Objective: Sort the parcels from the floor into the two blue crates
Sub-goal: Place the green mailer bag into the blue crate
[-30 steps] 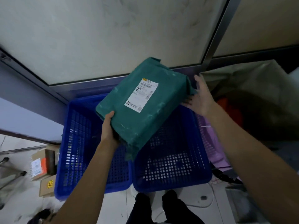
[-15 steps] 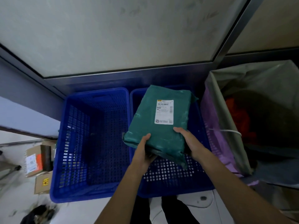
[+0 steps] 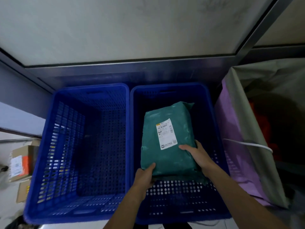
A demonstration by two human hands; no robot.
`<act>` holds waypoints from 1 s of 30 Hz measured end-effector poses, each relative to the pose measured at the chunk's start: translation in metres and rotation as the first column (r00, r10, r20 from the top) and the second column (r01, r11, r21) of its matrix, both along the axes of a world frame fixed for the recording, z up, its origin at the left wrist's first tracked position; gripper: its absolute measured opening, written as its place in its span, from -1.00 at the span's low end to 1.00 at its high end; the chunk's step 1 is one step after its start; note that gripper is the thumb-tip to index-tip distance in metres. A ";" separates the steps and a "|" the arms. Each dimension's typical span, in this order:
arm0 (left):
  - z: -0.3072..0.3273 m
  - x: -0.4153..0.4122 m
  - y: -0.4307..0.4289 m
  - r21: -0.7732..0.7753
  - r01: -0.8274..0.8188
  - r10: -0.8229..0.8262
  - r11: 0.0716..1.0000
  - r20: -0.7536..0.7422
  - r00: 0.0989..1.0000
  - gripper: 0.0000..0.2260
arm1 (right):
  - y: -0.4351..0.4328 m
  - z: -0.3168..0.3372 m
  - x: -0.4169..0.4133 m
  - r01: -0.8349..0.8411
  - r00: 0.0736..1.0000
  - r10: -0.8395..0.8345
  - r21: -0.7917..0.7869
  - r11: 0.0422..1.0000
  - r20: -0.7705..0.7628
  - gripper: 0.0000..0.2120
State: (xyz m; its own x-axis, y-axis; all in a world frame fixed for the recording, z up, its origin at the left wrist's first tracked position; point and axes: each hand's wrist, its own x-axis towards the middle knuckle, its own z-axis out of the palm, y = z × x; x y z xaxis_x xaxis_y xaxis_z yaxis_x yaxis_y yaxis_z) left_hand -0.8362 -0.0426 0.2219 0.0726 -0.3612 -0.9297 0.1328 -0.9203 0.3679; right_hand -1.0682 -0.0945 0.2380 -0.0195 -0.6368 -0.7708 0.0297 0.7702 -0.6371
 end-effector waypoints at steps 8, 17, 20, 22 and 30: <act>-0.126 -0.017 -0.032 0.108 -0.279 0.284 0.954 -0.028 0.958 -0.43 | -0.039 -0.141 0.005 -0.051 0.999 0.050 0.078 0.996 0.010 -0.03; -0.234 -0.033 -0.074 -0.011 -0.310 0.307 0.951 0.189 0.933 -0.57 | -0.082 -0.237 0.011 -0.125 0.992 0.124 -0.036 0.992 -0.017 -0.14; -0.244 -0.031 -0.089 -0.048 -0.343 0.345 0.938 0.197 0.918 -0.62 | -0.095 -0.249 0.018 -0.162 0.986 0.160 -0.026 0.986 -0.049 -0.30; -0.245 -0.031 -0.099 -0.061 -0.368 0.373 0.928 0.194 0.908 -0.74 | -0.103 -0.259 0.019 -0.169 0.984 0.167 -0.026 0.985 -0.067 -0.44; -0.219 -0.028 -0.117 -0.058 -0.369 0.373 0.928 0.096 0.923 -0.60 | -0.120 -0.244 0.029 -0.296 0.949 0.289 -0.044 0.954 -0.130 -0.48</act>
State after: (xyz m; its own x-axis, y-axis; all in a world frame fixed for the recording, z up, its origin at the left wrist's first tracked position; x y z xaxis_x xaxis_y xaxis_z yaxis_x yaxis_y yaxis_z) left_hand -0.8642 -0.1593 0.0029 0.3033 -0.3246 -0.8959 0.4211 -0.7977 0.4316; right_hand -1.0392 -0.2147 -0.0055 0.0845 -0.6748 -0.7332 -0.2707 0.6926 -0.6686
